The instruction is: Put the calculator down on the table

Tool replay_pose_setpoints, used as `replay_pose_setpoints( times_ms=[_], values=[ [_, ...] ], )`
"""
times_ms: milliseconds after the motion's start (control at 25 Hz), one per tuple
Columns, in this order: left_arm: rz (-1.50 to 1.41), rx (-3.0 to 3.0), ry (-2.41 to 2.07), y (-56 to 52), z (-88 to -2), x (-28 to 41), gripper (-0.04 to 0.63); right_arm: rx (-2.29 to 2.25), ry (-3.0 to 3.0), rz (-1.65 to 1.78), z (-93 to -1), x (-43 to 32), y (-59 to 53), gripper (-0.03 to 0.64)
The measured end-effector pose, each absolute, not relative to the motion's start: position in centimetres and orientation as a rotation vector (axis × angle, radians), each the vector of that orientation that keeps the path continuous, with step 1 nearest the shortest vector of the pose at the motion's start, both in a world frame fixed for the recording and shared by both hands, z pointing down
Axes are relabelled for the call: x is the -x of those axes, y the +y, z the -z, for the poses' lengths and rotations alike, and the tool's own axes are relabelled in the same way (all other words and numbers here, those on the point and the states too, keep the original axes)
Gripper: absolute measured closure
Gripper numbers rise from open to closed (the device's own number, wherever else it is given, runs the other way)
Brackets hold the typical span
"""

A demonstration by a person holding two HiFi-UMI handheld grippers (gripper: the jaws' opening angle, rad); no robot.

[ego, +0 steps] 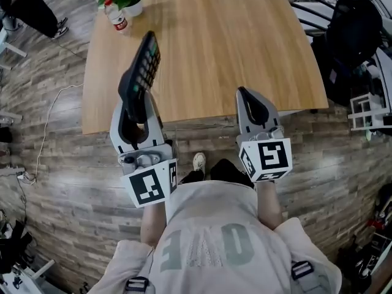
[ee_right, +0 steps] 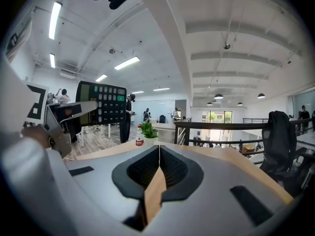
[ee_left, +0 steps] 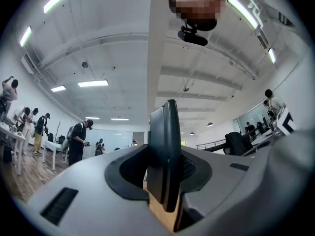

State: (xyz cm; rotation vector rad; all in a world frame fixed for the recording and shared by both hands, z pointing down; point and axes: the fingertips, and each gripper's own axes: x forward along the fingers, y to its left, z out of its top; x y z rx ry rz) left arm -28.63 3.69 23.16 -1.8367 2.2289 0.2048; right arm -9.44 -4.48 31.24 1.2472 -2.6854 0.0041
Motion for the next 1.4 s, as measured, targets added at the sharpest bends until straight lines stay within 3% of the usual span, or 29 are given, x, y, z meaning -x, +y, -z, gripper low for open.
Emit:
replay_pose_setpoints(
  times_ms=[1120, 1400],
  values=[
    [-0.134, 1.74, 2.292, -16.6, -22.5, 20.9, 0.474, -1.054, -2.795, 0.032, -30.9, 6.7, -26.0, 0.597],
    [-0.099, 1.76, 2.242, -18.6, -22.0, 22.4, 0.474, -1.077, -2.754, 0.032, -30.9, 8.3, -26.6, 0.597]
  ],
)
